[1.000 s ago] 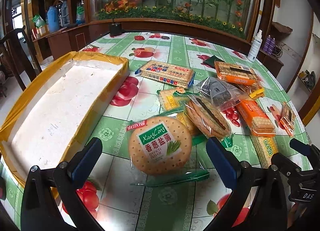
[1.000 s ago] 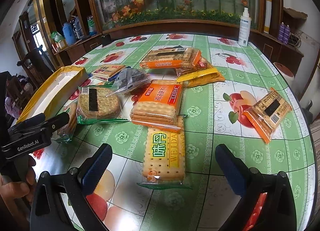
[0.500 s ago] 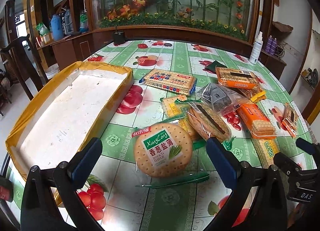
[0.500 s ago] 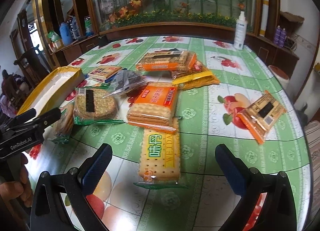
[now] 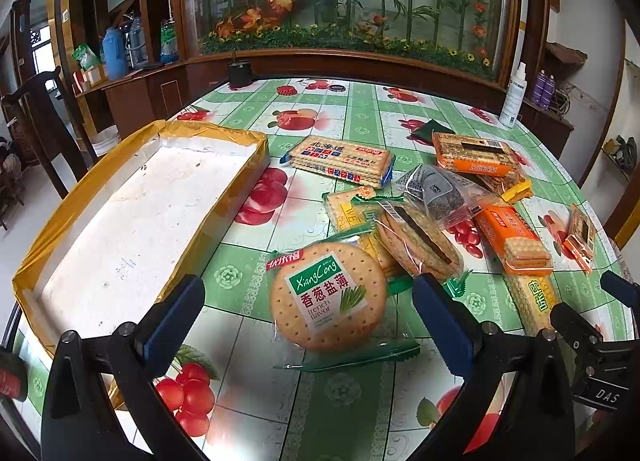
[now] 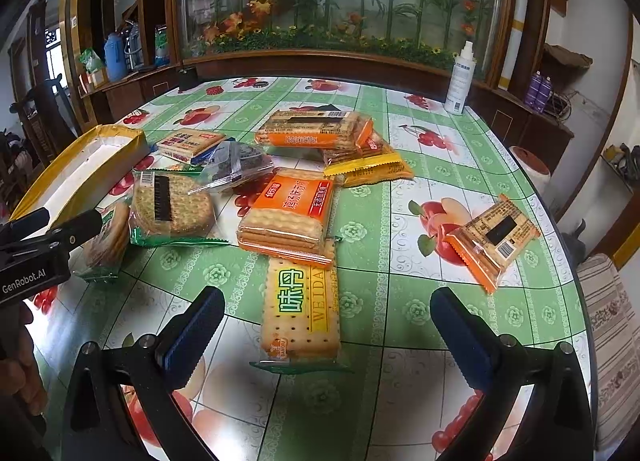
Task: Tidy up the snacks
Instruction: 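Move left tool to round XiangCong cracker pack while right tool approaches yellow WEIDAN pack, then close left tool on round XiangCong pack while right tool grasps WEIDAN pack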
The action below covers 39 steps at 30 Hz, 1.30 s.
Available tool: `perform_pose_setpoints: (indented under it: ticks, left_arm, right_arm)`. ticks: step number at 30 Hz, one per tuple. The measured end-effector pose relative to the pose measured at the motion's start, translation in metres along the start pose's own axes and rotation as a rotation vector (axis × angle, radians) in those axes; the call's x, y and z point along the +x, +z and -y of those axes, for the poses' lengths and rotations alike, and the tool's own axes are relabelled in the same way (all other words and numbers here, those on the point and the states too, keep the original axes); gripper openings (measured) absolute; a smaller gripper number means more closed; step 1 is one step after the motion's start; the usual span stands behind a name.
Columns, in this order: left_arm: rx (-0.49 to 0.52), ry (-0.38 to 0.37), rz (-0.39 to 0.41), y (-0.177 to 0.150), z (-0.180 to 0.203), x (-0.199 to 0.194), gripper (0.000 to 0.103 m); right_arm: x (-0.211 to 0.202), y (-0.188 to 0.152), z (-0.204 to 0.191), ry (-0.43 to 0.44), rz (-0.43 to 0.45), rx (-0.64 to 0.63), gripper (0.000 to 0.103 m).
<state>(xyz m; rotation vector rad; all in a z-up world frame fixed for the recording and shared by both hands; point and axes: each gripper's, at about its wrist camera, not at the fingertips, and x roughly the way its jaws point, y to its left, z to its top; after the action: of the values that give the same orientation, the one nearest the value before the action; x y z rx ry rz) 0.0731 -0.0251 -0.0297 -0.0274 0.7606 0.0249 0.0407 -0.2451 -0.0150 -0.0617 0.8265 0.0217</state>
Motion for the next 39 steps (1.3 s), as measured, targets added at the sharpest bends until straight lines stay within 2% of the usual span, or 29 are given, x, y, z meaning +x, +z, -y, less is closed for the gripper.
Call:
perform_pose_setpoints:
  ticks: [15, 28, 32, 36, 39]
  left_arm:
    - [-0.017, -0.012, -0.041, -0.003, 0.001, 0.014, 0.103]
    - [-0.06, -0.038, -0.132, -0.004, 0.003, 0.04, 0.103]
    - [-0.076, -0.043, -0.194, -0.007, 0.002, 0.056, 0.103]
    - [-0.062, -0.023, -0.199, -0.004, 0.004, 0.06, 0.103]
    - [-0.069, -0.023, -0.186, -0.003, 0.001, 0.059, 0.099]
  right_arm:
    - [0.012, -0.002, -0.002, 0.012, -0.032, 0.001, 0.103]
    - [0.044, -0.008, 0.008, 0.131, -0.14, 0.102, 0.103]
    - [0.048, -0.009, 0.009, 0.128, -0.142, 0.109, 0.103]
    - [0.05, -0.007, 0.007, 0.13, -0.139, 0.101, 0.103]
    - [0.051, -0.007, 0.006, 0.121, -0.137, 0.088, 0.097]
